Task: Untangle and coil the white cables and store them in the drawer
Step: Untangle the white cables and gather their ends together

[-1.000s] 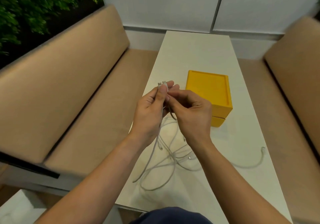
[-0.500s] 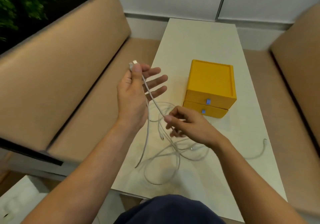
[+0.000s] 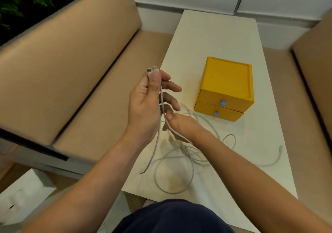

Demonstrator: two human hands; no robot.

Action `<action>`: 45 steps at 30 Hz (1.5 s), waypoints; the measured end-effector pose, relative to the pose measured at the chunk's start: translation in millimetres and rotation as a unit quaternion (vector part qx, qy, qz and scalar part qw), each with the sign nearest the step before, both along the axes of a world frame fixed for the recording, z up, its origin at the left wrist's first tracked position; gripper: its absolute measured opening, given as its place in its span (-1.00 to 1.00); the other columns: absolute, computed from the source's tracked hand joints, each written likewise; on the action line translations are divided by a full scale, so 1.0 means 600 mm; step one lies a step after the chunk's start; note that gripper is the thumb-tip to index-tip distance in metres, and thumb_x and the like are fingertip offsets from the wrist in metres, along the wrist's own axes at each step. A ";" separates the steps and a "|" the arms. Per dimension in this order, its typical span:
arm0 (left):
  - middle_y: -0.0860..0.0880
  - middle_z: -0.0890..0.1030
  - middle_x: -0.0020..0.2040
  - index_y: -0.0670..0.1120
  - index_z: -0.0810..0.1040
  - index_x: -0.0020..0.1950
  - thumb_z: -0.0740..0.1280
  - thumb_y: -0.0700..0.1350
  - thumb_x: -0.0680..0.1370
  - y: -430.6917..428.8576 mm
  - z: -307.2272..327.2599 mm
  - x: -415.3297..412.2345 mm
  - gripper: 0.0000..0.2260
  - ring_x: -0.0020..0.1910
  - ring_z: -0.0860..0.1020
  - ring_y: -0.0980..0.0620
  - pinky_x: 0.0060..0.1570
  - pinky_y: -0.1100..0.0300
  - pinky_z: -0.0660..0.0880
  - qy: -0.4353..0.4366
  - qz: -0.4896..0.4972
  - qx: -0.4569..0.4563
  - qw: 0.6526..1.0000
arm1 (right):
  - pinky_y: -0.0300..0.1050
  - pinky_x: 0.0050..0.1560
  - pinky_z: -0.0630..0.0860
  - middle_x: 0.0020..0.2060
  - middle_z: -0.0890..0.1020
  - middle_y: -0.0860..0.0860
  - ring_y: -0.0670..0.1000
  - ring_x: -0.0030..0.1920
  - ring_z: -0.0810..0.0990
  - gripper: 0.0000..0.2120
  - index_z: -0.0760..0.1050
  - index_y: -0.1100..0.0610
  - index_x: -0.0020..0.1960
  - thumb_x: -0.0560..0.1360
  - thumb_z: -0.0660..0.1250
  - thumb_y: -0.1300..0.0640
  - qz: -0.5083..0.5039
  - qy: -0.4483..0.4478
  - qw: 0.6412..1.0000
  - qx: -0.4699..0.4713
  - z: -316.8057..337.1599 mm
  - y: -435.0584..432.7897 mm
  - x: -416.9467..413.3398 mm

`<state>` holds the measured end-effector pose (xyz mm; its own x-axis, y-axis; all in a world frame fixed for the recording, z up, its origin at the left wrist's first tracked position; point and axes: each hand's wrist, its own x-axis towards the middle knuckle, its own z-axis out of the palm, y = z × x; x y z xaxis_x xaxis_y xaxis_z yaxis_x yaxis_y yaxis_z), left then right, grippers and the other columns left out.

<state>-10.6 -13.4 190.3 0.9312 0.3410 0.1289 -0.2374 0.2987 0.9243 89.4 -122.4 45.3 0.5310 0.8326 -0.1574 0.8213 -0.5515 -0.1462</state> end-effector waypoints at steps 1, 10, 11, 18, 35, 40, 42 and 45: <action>-0.09 0.66 -0.20 -0.14 0.48 0.03 0.11 0.00 0.73 0.000 -0.001 -0.002 -0.73 -0.47 0.56 -0.03 -0.57 0.23 0.36 0.000 -0.002 0.006 1.000 | 0.09 -0.01 0.62 0.13 0.65 0.06 0.15 0.16 0.58 -0.76 0.63 0.05 0.22 0.64 0.25 0.17 0.014 -0.004 0.999 -0.037 -0.015 0.011 0.003; -0.07 0.70 -0.17 -0.13 0.49 0.06 0.10 -0.02 0.75 0.022 -0.042 -0.001 -0.74 -0.31 0.69 -0.07 -0.51 0.19 0.50 0.069 0.039 0.042 0.996 | -0.05 -0.25 0.32 -0.19 0.65 0.03 0.14 -0.02 0.55 -0.92 0.61 0.08 -0.10 0.56 0.38 0.11 0.097 -0.105 0.990 -0.019 -0.086 -0.014 0.032; -0.08 0.70 -0.16 -0.13 0.50 0.06 0.10 -0.02 0.75 0.025 -0.044 0.002 -0.73 -0.28 0.70 -0.08 -0.48 0.18 0.53 0.073 0.044 0.042 0.995 | -0.03 -0.19 0.38 -0.13 0.66 0.01 0.12 0.03 0.53 -0.91 0.60 0.05 -0.04 0.59 0.34 0.08 0.071 -0.071 0.995 0.017 -0.082 -0.021 0.031; -0.09 0.71 -0.14 -0.14 0.50 0.08 0.12 0.00 0.74 0.028 -0.039 0.020 -0.73 -0.19 0.73 -0.14 -0.35 0.10 0.63 0.069 0.049 0.040 0.996 | -0.24 0.16 0.46 0.01 0.68 -0.25 -0.12 0.17 0.58 -0.92 0.61 -0.13 0.04 0.59 0.44 0.04 -0.232 0.098 0.836 0.487 0.057 -0.066 -0.013; -0.10 0.72 -0.10 -0.14 0.51 0.06 0.11 -0.03 0.74 -0.032 -0.002 0.035 -0.74 -0.13 0.74 -0.15 -0.31 0.10 0.64 0.012 -0.013 0.050 0.999 | -0.03 -0.19 0.60 -0.10 0.63 0.12 0.14 -0.23 0.64 -0.83 0.52 0.22 0.18 0.61 0.39 0.25 -0.117 -0.106 0.596 0.787 0.438 -0.133 -0.009; -0.13 0.73 -0.04 -0.16 0.51 0.07 0.17 0.06 0.67 -0.038 0.000 0.037 -0.70 -0.03 0.73 -0.18 -0.16 0.03 0.68 -0.001 -0.015 0.028 0.999 | -0.36 -0.12 0.55 -0.06 0.73 0.10 -0.11 -0.11 0.70 -0.74 0.60 0.17 0.01 0.51 0.26 0.01 -0.233 -0.081 0.572 0.782 0.479 -0.171 0.001; -0.15 0.73 0.02 -0.16 0.52 0.08 0.15 0.01 0.71 -0.040 0.000 0.039 -0.72 0.04 0.72 -0.18 -0.08 -0.01 0.68 -0.008 -0.013 0.015 1.000 | -0.23 -0.16 0.59 -0.05 0.71 0.10 -0.02 -0.17 0.70 -0.83 0.60 0.14 0.02 0.52 0.35 0.07 -0.216 -0.029 0.585 0.781 0.473 -0.155 -0.017; -0.16 0.72 0.11 -0.19 0.51 0.12 0.12 -0.05 0.74 -0.042 0.002 0.042 -0.74 0.12 0.70 -0.17 0.00 -0.04 0.67 -0.019 -0.005 0.001 1.000 | -0.03 -0.21 0.64 -0.22 0.73 -0.02 0.05 -0.25 0.71 -0.88 0.66 0.01 -0.02 0.51 0.50 0.20 -0.214 0.090 0.672 0.704 0.411 -0.102 -0.054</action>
